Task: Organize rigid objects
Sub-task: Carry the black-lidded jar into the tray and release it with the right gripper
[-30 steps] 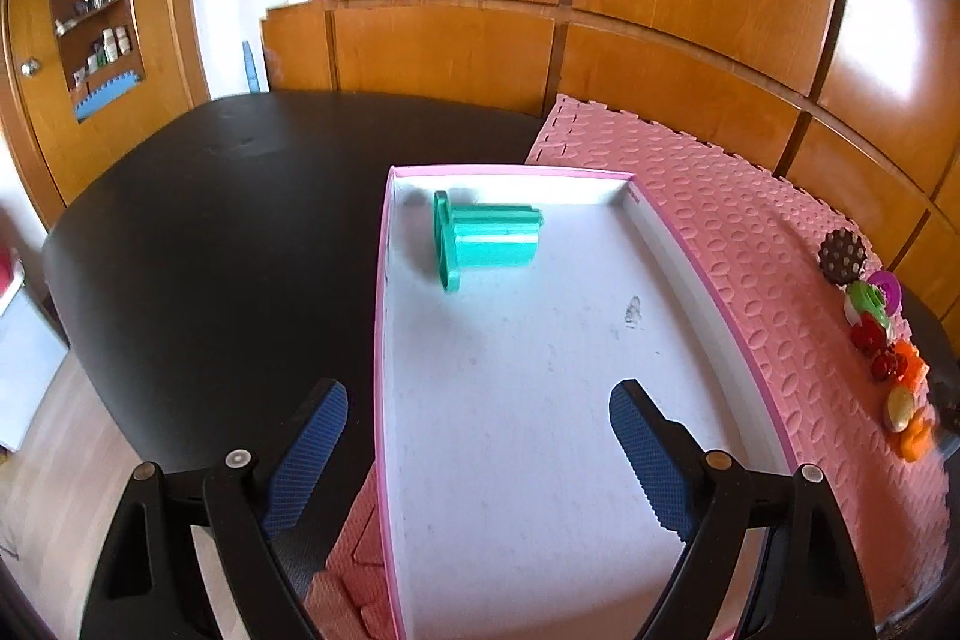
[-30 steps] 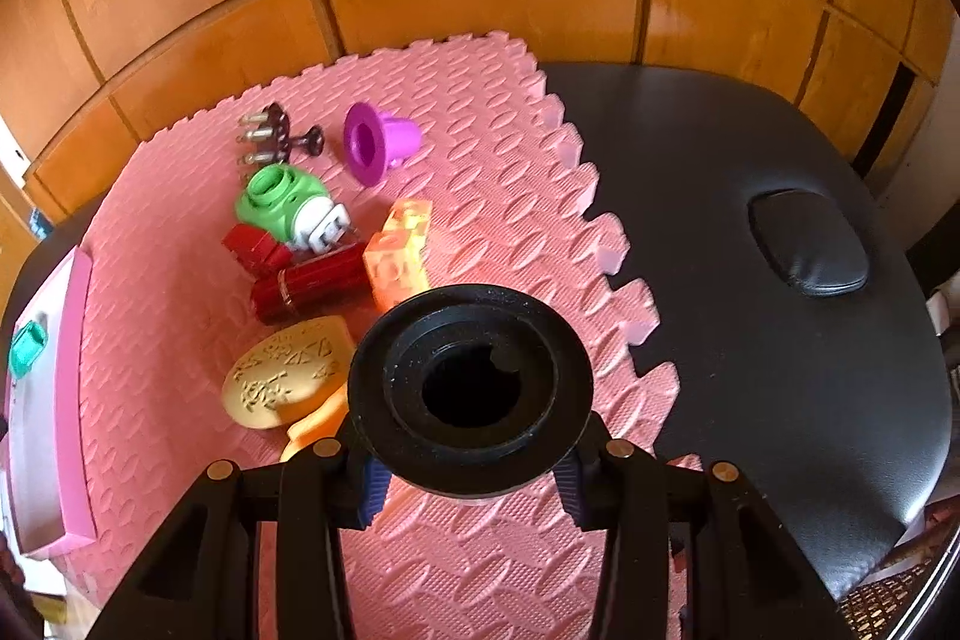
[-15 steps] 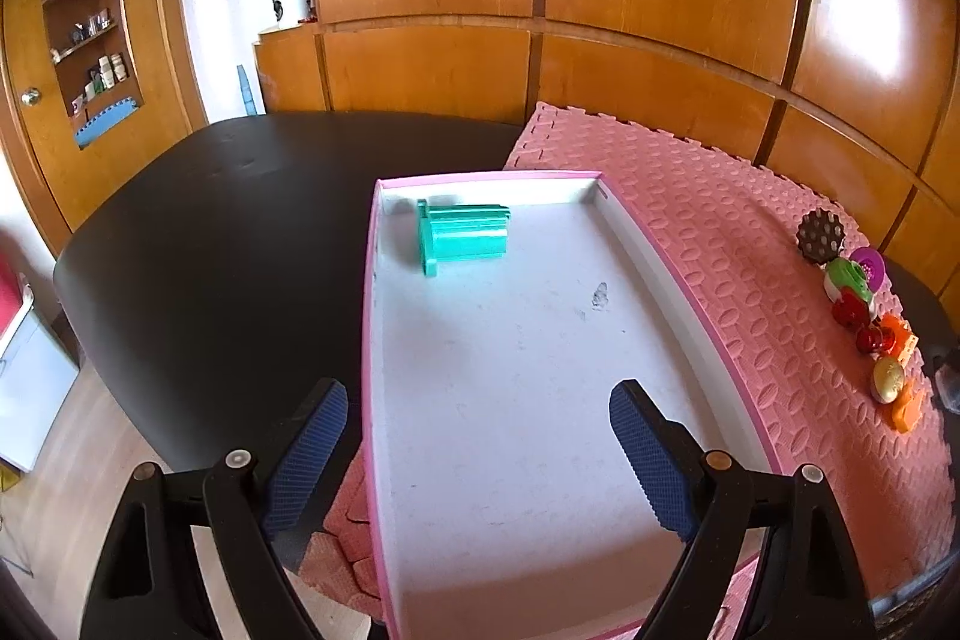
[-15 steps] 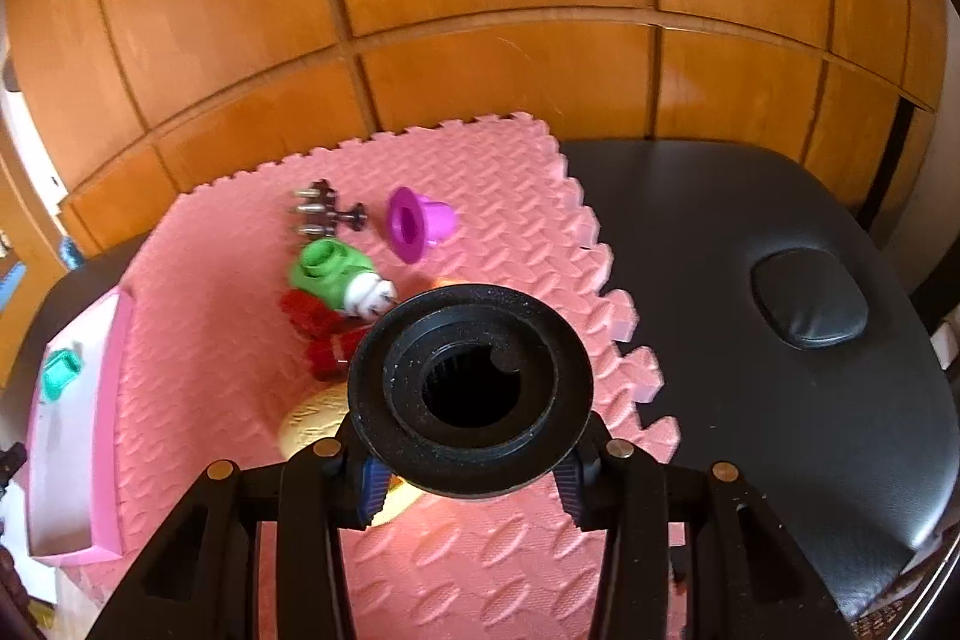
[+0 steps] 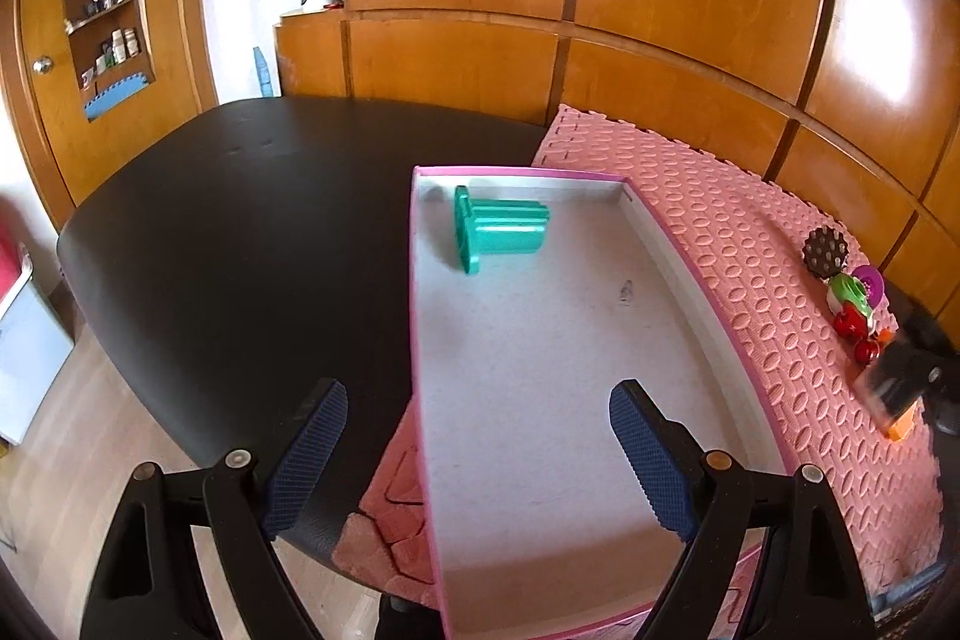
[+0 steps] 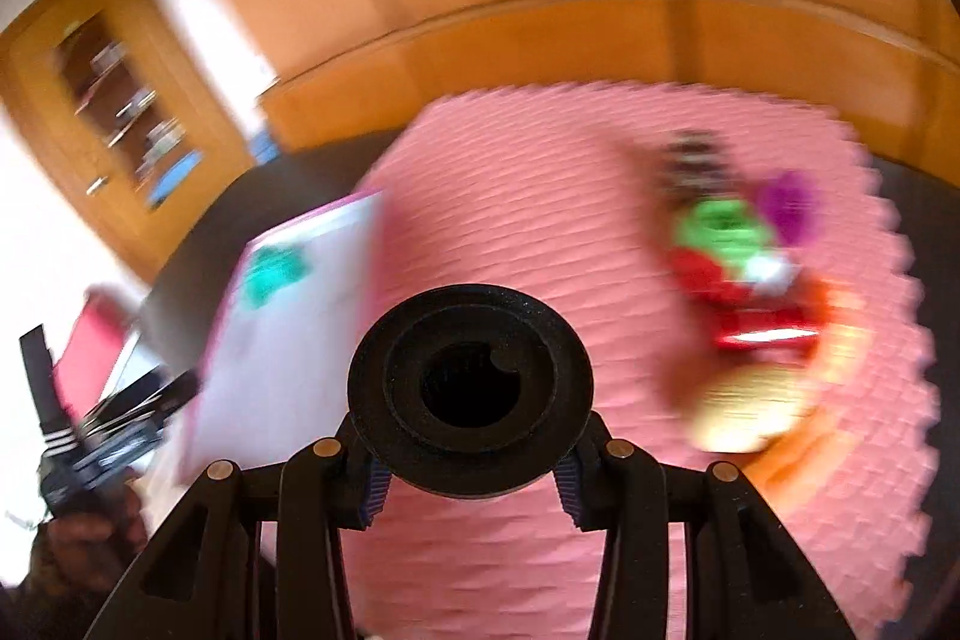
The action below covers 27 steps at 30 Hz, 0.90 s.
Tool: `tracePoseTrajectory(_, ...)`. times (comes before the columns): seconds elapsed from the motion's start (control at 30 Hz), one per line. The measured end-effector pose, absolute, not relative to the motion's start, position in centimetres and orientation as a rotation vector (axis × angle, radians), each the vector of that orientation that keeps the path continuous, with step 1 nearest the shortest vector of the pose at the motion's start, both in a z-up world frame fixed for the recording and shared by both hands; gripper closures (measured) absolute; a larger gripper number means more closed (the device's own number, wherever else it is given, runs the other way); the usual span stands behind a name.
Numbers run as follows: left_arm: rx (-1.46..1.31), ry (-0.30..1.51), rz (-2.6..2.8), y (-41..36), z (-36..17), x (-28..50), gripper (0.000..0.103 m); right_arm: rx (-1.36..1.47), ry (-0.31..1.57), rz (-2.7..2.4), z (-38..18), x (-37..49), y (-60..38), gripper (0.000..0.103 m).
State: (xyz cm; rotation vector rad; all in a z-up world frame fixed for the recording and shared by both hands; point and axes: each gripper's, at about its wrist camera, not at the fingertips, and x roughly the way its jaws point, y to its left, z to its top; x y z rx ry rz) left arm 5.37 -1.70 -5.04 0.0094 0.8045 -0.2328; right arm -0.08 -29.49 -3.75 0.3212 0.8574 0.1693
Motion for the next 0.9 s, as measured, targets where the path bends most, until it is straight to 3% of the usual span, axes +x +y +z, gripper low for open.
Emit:
tracePoseTrajectory(0.4,-0.101,0.805,-0.133,3.9,-5.2,6.1,0.013,0.183,1.142,0.443,-8.3,10.8,-15.7,0.059)
tracePoseTrajectory(0.8,-0.142,0.832,-0.101,6.0,-6.4,6.2,0.013,0.175,1.147,0.373,-9.8,17.2,-11.2,0.058)
tracePoseTrajectory(0.9,-0.150,0.833,-0.096,6.2,-6.5,6.3,0.013,0.202,1.146,0.367,-9.8,17.0,-11.4,0.047)
